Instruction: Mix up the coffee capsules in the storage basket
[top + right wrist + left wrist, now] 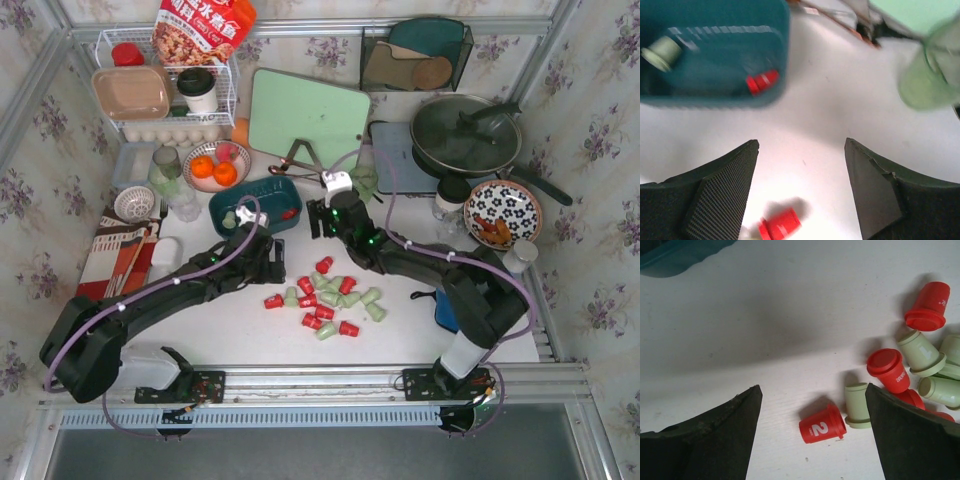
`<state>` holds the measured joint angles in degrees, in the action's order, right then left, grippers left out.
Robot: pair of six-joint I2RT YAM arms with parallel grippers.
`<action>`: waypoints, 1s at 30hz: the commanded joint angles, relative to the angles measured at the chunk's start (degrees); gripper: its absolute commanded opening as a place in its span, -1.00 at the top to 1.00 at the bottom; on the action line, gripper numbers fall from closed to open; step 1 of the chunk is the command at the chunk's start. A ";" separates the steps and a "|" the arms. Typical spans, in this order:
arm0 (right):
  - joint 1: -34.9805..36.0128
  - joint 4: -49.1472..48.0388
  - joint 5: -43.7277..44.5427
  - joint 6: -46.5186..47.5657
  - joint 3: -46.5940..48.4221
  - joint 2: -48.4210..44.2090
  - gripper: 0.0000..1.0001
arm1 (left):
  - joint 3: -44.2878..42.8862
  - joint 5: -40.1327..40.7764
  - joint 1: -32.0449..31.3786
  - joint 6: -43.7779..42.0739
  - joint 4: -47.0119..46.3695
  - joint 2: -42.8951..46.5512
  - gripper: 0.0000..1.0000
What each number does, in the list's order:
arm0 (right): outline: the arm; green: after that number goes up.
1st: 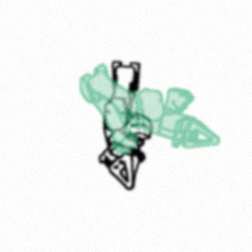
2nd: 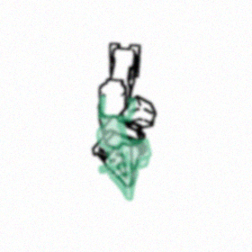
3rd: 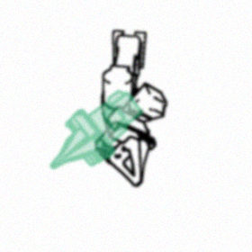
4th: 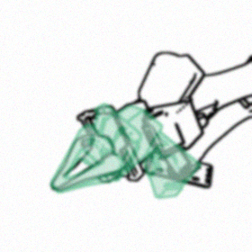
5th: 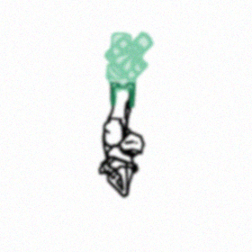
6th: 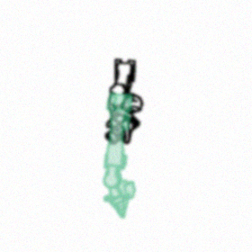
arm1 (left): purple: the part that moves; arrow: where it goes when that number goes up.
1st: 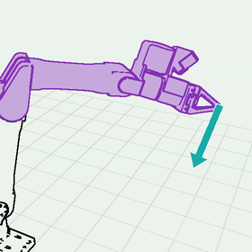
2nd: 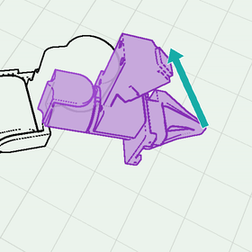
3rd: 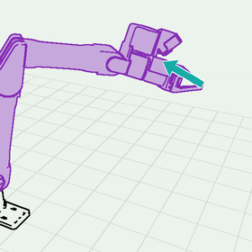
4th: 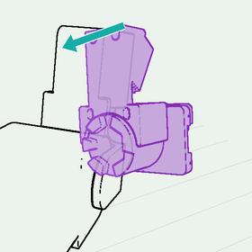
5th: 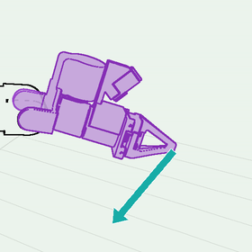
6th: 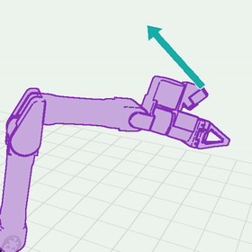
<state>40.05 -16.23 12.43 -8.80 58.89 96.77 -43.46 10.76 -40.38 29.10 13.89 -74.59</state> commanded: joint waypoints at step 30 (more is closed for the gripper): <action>0.29 -11.72 3.03 -1.22 -19.53 -10.60 -0.51 | 6.86 12.83 -12.70 24.30 4.41 2.68 -0.34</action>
<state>40.29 -26.46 16.36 -9.78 39.20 86.46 -36.25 21.15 -53.01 51.22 21.52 -70.41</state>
